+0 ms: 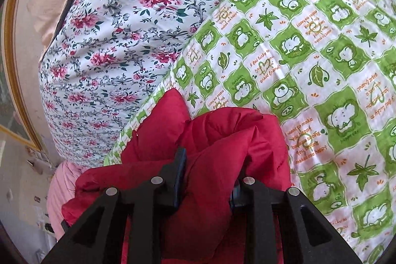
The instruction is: Fold large clothes
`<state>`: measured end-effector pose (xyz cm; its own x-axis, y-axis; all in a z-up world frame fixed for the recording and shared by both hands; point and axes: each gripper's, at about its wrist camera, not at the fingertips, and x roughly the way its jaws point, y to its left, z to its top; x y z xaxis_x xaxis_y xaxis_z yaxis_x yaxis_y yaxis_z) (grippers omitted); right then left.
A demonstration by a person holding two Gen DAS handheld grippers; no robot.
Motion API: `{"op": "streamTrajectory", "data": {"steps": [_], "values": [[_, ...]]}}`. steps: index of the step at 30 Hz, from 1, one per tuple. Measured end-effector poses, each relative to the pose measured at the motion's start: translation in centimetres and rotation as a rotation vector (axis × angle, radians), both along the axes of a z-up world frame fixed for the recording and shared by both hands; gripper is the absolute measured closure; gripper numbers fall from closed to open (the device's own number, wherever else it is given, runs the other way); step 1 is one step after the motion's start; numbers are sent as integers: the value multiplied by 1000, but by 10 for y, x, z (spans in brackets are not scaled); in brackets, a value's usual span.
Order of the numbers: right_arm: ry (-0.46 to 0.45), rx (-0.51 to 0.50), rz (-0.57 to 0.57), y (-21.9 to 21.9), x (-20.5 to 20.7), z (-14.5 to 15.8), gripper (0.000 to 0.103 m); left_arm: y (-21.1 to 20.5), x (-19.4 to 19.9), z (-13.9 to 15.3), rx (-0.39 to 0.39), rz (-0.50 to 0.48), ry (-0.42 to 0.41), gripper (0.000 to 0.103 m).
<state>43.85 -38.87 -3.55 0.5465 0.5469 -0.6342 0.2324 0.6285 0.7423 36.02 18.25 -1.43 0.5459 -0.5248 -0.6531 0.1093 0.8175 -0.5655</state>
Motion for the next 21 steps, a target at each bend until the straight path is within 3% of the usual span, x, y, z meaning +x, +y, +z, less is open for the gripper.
{"op": "streamTrajectory", "data": {"steps": [6, 9, 13, 16, 21], "values": [[34, 22, -2, -3, 13, 2, 72, 0, -32, 48, 99, 24, -124, 85], [42, 49, -13, -5, 21, 4, 60, -20, -52, 72, 156, -19, -198, 85], [71, 128, -53, -15, 32, 10, 43, -55, -72, 96, 175, -105, -291, 82], [44, 83, -69, -21, 35, 27, 34, -91, -74, 94, 187, -195, -303, 82], [-54, -56, -14, -12, 21, 66, 33, -143, -69, 58, 213, -299, -246, 82]]}}
